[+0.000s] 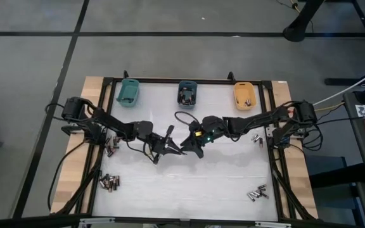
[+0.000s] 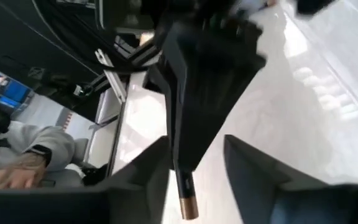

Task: Sort batteries
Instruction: Put the brown battery into the dark green bin

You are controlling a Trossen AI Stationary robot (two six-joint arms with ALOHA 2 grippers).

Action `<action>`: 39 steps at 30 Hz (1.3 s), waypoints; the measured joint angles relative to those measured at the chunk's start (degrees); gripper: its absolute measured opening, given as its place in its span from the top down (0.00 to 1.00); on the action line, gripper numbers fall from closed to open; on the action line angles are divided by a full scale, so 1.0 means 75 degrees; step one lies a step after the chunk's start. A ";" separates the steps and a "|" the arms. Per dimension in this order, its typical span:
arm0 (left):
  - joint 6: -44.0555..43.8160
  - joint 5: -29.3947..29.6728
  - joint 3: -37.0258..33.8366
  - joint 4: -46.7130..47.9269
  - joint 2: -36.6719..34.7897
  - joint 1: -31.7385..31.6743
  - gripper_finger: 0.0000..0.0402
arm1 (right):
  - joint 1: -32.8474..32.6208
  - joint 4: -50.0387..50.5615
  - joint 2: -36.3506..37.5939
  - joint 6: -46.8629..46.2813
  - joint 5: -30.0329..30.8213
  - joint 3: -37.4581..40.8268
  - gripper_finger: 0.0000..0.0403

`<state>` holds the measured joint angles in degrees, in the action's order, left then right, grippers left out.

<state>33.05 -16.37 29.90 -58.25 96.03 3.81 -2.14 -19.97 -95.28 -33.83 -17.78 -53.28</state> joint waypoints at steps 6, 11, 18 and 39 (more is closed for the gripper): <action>-0.0355 0.0940 -0.0029 0.0949 -0.0564 0.0006 0.94 | 0.0553 0.0041 0.0081 0.0330 -0.0441 -0.0012 0.48; -0.1159 0.3516 -0.0045 0.3483 -0.2072 -0.0003 0.94 | 0.1039 0.0102 0.0081 0.0873 -0.0371 -0.0009 0.46; -0.3019 0.7451 -0.0045 0.7050 -0.4313 -0.0616 0.94 | 0.1557 0.0064 0.0081 0.1787 -0.0120 -0.0009 0.47; -0.7324 0.7753 -0.0057 1.0230 -0.4859 -0.5027 0.92 | 0.1589 0.1448 0.0081 0.3192 0.0848 -0.0003 0.48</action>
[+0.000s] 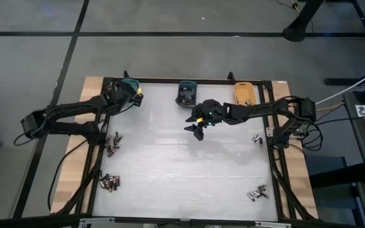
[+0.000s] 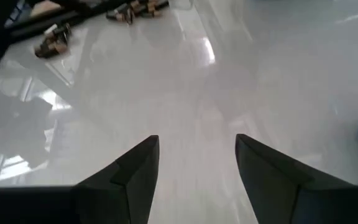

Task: Sort batteries
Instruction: Put the brown battery into the dark green bin, then put the silver battery into the yellow bin

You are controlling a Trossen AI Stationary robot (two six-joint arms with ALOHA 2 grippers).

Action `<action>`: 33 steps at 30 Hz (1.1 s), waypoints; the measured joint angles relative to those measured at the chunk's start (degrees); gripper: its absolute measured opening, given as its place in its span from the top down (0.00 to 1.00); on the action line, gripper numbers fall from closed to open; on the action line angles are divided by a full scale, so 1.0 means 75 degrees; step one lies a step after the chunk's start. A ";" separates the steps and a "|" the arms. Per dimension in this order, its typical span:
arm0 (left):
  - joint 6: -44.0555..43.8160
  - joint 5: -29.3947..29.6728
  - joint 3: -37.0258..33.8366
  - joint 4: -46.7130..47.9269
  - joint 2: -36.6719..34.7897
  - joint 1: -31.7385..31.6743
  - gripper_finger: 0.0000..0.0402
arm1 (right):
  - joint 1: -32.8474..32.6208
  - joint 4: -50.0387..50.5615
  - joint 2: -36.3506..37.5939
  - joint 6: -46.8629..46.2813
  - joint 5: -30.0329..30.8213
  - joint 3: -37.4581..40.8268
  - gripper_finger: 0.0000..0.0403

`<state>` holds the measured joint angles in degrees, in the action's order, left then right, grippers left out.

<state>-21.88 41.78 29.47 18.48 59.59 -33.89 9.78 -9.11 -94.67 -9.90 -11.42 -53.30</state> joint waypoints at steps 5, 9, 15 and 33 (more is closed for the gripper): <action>0.0008 -0.0212 0.0000 -0.0017 0.0311 -0.0368 0.84 | 0.0000 0.0103 0.0000 0.0167 -0.0007 0.0000 0.48; -0.0028 -0.0211 0.0000 -0.0039 0.0528 -0.0408 0.78 | 0.0000 0.0240 -0.0003 0.0184 -0.0015 0.0000 0.48; -0.0033 -0.0257 0.0006 -0.0235 0.0609 -0.0378 0.71 | 0.0000 0.0573 -0.0003 0.0184 -0.0017 0.0000 0.48; 0.3335 -0.4452 -0.0548 -0.5139 0.0202 0.2383 0.68 | -0.0009 0.3984 0.1208 -0.1029 0.0063 -0.0003 0.48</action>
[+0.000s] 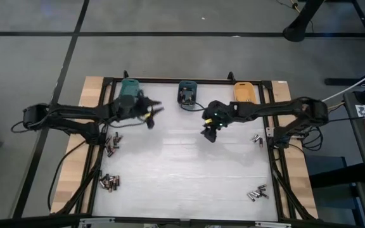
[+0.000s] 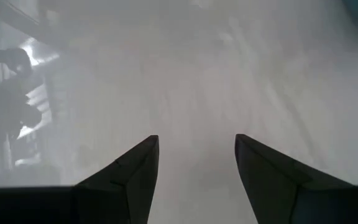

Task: Sort batteries
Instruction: Put the silver battery into the yellow bin

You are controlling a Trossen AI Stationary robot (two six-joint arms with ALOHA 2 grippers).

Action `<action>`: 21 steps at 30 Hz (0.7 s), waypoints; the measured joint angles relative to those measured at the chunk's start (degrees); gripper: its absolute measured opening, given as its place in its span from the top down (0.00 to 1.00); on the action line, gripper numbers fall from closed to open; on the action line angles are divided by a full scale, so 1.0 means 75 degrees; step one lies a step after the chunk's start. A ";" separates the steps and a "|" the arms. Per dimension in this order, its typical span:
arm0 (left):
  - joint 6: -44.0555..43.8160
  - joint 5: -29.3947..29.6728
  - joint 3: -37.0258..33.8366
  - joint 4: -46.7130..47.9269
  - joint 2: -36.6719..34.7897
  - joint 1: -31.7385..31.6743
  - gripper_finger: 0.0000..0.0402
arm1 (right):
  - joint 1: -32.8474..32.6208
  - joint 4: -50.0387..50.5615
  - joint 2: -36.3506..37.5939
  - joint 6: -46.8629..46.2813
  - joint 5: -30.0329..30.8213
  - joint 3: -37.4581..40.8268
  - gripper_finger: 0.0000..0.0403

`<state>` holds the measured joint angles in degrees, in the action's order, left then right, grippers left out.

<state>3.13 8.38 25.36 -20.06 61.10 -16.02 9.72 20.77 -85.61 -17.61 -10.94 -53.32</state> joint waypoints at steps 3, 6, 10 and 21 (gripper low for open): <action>0.0526 -0.0895 -0.0084 -0.0557 -0.0003 0.0414 0.68 | 0.0000 0.1665 0.0365 -0.0984 0.0009 0.0000 0.48; 0.0796 -0.0980 -0.0087 -0.0579 0.0013 0.0692 0.68 | -0.0003 0.3811 0.0563 -0.2194 0.0095 0.0000 0.48; 0.1026 -0.0980 -0.0088 -0.0453 0.0178 0.0858 0.68 | 0.0003 0.6413 0.0552 -0.3881 0.0432 0.0086 0.48; 0.1411 -0.0980 -0.0087 -0.0296 0.0216 0.0887 0.68 | 0.0468 0.7048 0.0535 -0.6026 0.0258 0.0987 0.48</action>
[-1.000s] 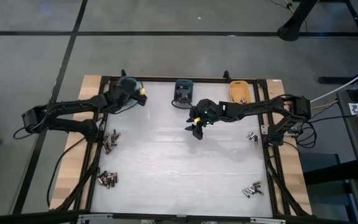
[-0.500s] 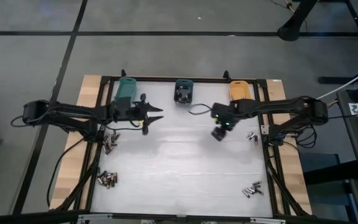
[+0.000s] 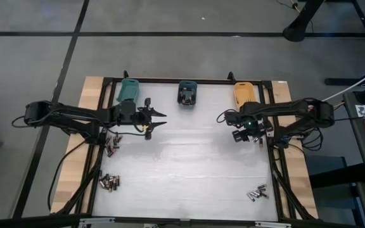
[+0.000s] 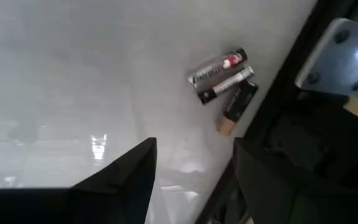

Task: Sort batteries
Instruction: Put the silver battery into the yellow bin

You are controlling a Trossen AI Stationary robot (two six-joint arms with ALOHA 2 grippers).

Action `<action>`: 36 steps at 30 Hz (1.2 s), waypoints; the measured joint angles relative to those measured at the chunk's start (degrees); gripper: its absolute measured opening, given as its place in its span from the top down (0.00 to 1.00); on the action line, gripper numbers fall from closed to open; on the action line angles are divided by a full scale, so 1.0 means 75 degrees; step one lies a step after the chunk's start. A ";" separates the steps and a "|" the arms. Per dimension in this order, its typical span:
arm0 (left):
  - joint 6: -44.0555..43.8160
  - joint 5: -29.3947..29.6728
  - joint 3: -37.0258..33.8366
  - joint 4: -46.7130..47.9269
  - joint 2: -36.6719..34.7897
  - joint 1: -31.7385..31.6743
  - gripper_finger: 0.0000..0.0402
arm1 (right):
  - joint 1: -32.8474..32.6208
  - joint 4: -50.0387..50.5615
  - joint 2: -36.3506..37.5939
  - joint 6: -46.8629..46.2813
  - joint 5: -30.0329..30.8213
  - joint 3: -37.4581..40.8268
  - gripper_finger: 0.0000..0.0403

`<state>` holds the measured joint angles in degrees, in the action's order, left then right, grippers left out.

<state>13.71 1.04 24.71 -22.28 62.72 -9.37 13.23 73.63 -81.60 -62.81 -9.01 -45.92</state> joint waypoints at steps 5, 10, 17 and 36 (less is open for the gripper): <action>0.0021 0.0000 -0.0001 0.0127 0.0003 -0.0002 0.68 | 0.0106 -0.0203 0.0089 -0.0383 0.0537 0.0277 0.48; 0.0115 0.0000 -0.0002 0.0114 0.0003 -0.0003 0.68 | 0.0113 -0.0779 0.0717 -0.0955 0.0838 0.0679 0.48; 0.0251 0.0000 0.0000 0.0080 0.0003 -0.0006 0.68 | 0.0198 -0.1751 0.1698 -0.1786 0.1312 0.1468 0.48; 0.0386 0.0003 -0.0003 0.0000 0.0003 -0.0304 0.68 | 0.0188 -0.1884 0.1734 -0.1273 0.1738 0.1342 0.48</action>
<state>16.60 1.06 24.69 -22.28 62.74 -11.65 14.63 59.51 -68.60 -72.36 4.03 -35.86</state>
